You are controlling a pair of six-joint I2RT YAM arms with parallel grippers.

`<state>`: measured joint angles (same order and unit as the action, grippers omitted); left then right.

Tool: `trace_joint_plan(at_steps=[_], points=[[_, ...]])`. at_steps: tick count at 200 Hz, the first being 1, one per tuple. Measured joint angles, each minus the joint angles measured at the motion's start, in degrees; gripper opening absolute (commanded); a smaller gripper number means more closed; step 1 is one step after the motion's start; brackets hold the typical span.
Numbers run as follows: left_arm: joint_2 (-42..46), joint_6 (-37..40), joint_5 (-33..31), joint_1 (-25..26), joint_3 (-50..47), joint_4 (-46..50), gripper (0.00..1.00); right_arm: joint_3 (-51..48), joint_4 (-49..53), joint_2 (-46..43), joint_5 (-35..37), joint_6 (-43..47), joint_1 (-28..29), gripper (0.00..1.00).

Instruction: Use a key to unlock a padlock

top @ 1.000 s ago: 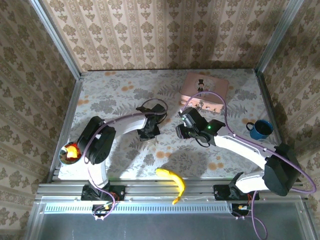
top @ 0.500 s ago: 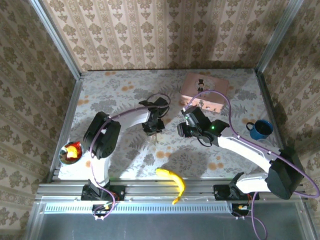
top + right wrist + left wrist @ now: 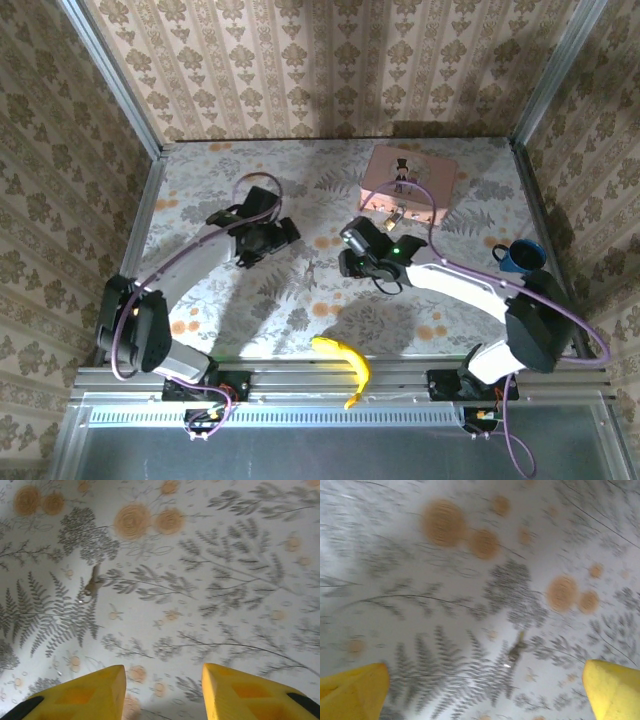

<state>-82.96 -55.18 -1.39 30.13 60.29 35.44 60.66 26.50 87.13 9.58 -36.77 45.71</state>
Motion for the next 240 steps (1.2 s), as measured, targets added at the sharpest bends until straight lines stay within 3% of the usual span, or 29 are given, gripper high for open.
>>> trace_joint_plan(at_steps=[47, 84, 122, 240], points=[[9.1, 3.3, -3.0, -6.8, -11.0, -7.0, 1.00, 6.5, -1.9, 12.5, -4.1, -7.3, 2.7, 0.40], [14.4, 4.2, -2.7, -10.6, -20.6, -16.3, 1.00, 17.2, 0.5, 22.2, -4.1, -10.2, 3.9, 0.39], [15.3, 5.8, -0.4, -14.5, -23.1, -21.0, 1.00, 23.1, 3.2, 27.8, -4.0, -11.7, 4.1, 0.40], [11.6, 6.4, 6.6, -15.7, -24.7, -29.2, 1.00, 29.4, 8.4, 35.0, -4.0, -11.8, 4.3, 0.36]])
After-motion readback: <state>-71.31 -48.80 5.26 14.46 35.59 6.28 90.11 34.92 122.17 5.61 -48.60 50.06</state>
